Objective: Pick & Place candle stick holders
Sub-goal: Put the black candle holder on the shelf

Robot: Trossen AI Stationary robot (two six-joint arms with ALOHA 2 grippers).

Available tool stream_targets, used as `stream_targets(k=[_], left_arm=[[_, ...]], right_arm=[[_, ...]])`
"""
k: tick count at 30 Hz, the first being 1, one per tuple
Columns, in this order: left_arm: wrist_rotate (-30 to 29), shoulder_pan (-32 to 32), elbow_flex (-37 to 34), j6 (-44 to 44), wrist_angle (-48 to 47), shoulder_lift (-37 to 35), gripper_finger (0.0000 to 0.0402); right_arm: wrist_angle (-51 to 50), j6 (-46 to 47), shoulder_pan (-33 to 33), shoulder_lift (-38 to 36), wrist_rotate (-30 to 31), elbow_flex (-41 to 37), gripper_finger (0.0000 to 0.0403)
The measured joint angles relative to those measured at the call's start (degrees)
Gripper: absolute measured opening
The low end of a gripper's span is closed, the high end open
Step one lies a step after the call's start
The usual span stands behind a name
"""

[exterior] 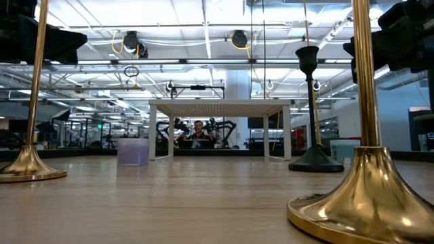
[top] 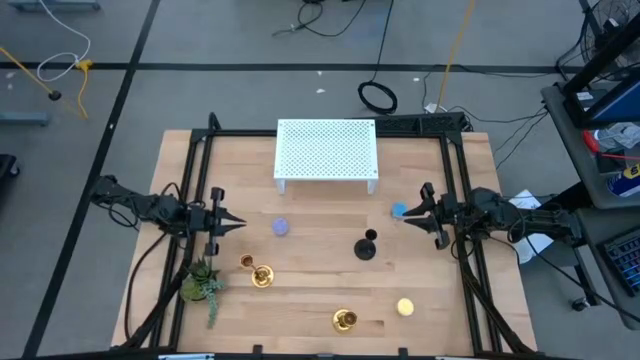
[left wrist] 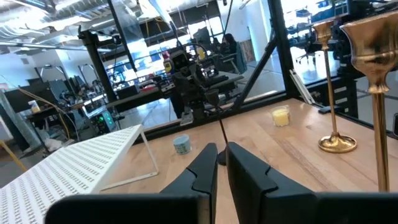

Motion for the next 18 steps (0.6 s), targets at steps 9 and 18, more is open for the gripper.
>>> stream_targets(k=[9, 18], left_arm=[[5.4, 0.0, 0.0, -18.9, 0.8, 0.0, 0.0042], [-1.2, 0.0, 0.0, -14.2, 3.2, 0.0, 0.0042]], right_arm=[[9.6, -2.7, 0.0, 0.0, 2.3, 0.0, 0.0073], [16.8, -1.5, 0.6, 2.8, 4.6, 0.0, 0.0095]])
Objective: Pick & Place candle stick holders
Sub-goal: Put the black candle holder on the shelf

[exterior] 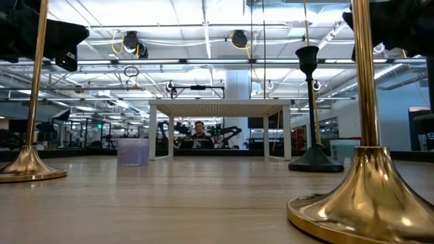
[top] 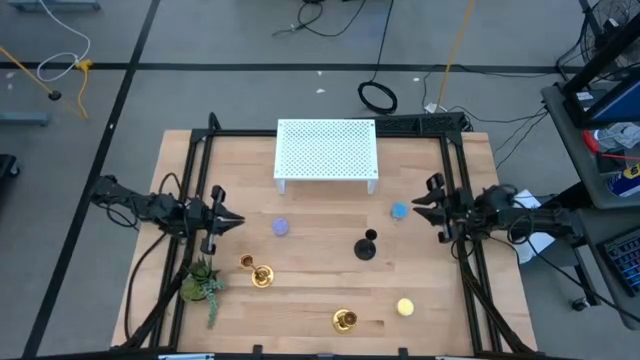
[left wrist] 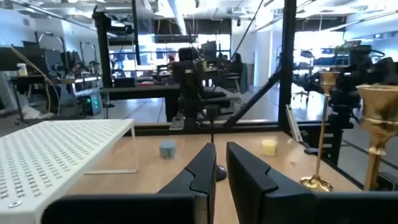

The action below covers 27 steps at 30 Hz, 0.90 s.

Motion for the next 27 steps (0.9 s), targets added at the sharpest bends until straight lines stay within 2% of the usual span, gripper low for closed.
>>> stream_targets(k=[7, 13, 16, 22, 27], left_arm=[[-1.2, 0.7, 0.0, -0.8, 0.6, 0.0, 0.0042], [-1.7, 0.8, 0.0, 5.9, 0.4, 0.0, 0.0050], [-2.1, 0.8, 0.0, 8.7, 0.8, 0.0, 0.0079], [-10.5, 0.8, 0.0, 11.4, 0.6, 0.0, 0.0164], [-13.1, 0.8, 0.0, 11.1, 0.2, 0.0, 0.0217]], right_arm=[[1.5, 6.0, 2.1, 9.8, 4.1, 0.0, 0.0161], [6.2, 6.8, 6.8, 20.4, 4.3, 0.0, 0.0190], [10.7, 6.6, 9.5, 26.5, 4.3, 0.0, 0.0194], [21.7, 4.5, 13.1, 38.5, 9.9, 0.0, 0.0193], [26.7, 3.8, 14.6, 48.0, 11.8, 1.1, 0.0192]])
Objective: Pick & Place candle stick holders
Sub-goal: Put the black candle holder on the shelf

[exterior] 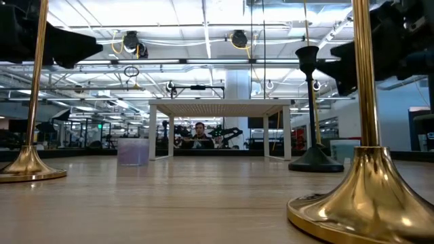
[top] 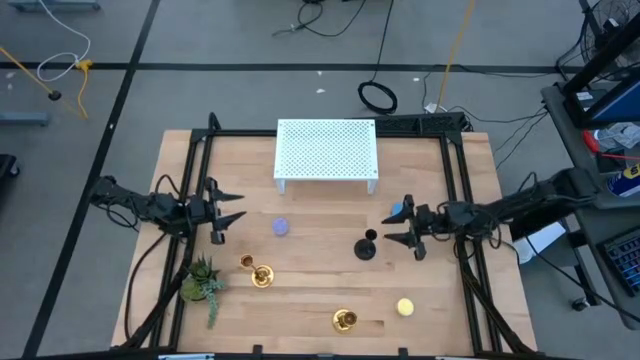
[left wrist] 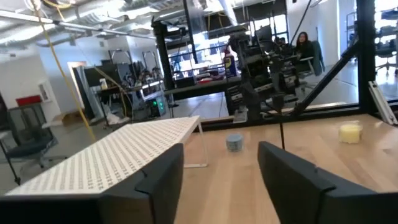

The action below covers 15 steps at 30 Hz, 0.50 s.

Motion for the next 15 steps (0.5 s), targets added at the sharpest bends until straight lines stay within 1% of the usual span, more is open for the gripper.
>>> stream_targets(k=[4, 8, 12, 15], left_arm=[[0.0, 0.0, 0.0, -1.0, -1.3, 0.0, 0.0236], [-0.5, 0.0, 0.0, -0.8, -1.3, 0.0, 0.0239], [-0.6, 0.0, 0.0, -0.6, -1.3, 0.0, 0.0239], [-0.6, 0.0, 0.0, -0.9, -1.3, 0.0, 0.0239]], right_arm=[[1.3, -0.4, 1.0, 7.2, 0.0, 1.9, 0.0192], [4.1, -2.2, 1.2, 13.9, 0.1, 3.0, 0.0192], [13.3, -3.6, 1.1, 19.9, 0.1, 4.3, 0.0192], [15.5, -4.2, 1.1, 24.2, 0.0, 5.6, 0.0192]])
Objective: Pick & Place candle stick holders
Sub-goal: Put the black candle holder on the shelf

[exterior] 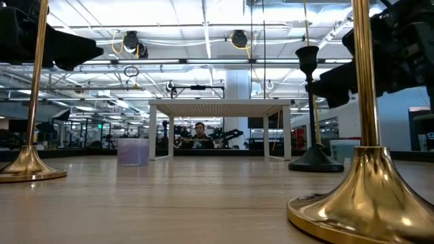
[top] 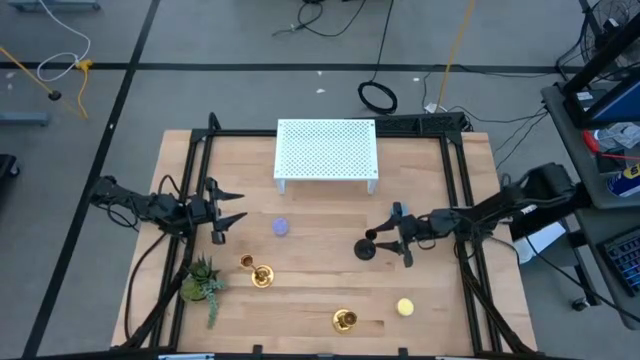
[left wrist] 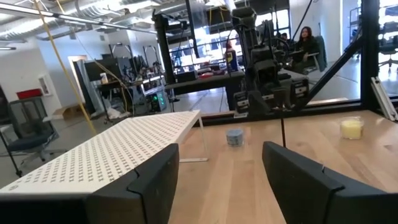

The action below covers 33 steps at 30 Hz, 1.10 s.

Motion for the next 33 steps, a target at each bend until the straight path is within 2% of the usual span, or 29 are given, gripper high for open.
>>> stream_targets(k=[6, 11, 15, 22, 28, 33], left_arm=[[-1.1, 0.0, 0.0, -0.2, 0.8, 0.0, 0.0239], [-2.0, 0.0, 0.0, -0.6, 0.8, 0.0, 0.0239], [-2.0, 0.0, 0.0, -0.7, 1.1, 0.0, 0.0239], [-2.1, 0.0, 0.0, -0.9, 2.1, 0.0, 0.0239], [-3.3, 0.0, 0.0, -0.2, 2.3, 0.0, 0.0239], [-3.5, 0.0, 0.0, -1.0, 2.2, 0.0, 0.0239]], right_arm=[[0.2, -1.7, 0.0, 7.5, 0.1, 4.9, 0.0192], [0.3, -2.1, 0.0, 9.4, 0.0, 6.0, 0.0172], [0.7, -2.1, 0.0, 9.4, 0.0, 4.4, 0.0127], [3.3, -2.1, -0.1, 9.4, 0.1, 4.0, 0.0018], [4.9, 1.0, -0.2, 9.4, 4.7, 4.0, 0.0018], [18.6, -0.5, -0.5, 9.4, 4.8, 6.6, 0.0010]])
